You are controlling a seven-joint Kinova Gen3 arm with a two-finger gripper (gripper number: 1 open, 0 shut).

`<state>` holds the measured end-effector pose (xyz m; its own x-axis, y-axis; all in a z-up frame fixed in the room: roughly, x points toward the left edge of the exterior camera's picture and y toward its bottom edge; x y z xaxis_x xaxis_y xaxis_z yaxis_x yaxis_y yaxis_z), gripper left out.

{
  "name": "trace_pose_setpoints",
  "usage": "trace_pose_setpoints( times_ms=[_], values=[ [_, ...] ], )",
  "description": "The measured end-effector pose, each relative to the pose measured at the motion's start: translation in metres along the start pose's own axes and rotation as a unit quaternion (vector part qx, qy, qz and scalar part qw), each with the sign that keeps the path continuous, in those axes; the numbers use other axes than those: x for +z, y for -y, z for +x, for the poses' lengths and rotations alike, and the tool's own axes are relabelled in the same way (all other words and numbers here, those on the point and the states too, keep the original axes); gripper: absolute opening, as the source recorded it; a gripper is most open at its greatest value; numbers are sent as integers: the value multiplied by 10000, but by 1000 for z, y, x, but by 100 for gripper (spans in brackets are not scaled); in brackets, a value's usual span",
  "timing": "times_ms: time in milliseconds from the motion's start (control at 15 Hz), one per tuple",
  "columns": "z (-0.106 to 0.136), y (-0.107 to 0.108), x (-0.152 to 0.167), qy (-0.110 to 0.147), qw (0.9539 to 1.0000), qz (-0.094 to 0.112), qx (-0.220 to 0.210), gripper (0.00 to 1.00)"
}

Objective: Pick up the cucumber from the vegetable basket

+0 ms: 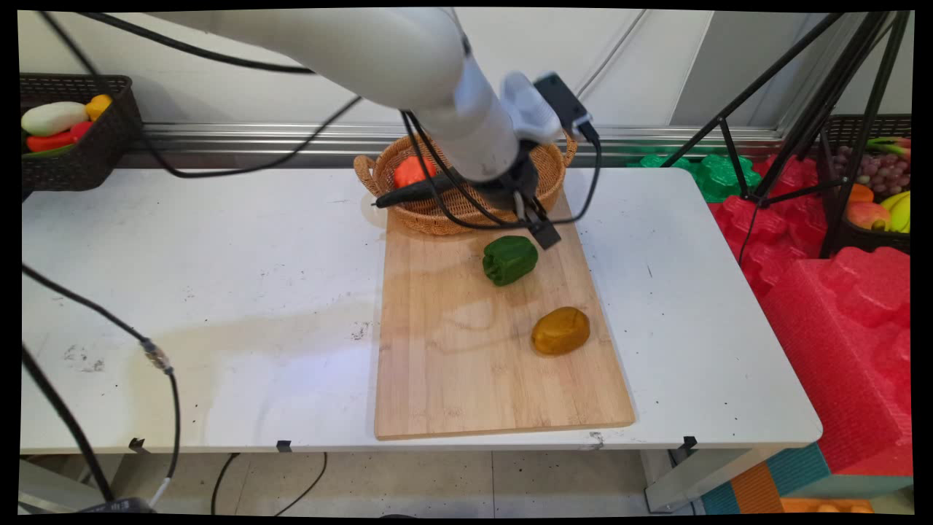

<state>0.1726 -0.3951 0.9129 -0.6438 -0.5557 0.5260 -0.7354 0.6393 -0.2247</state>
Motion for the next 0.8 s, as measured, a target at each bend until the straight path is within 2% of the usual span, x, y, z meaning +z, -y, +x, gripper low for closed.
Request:
trace_pose_setpoints(
  times_ms=[200,467,800],
  values=[
    [-8,10,-34,-153,9998,82,-103,100],
    [-26,25,-65,-195,9992,242,-254,100],
    [-51,62,-94,-105,9962,670,-538,100]
  ],
)
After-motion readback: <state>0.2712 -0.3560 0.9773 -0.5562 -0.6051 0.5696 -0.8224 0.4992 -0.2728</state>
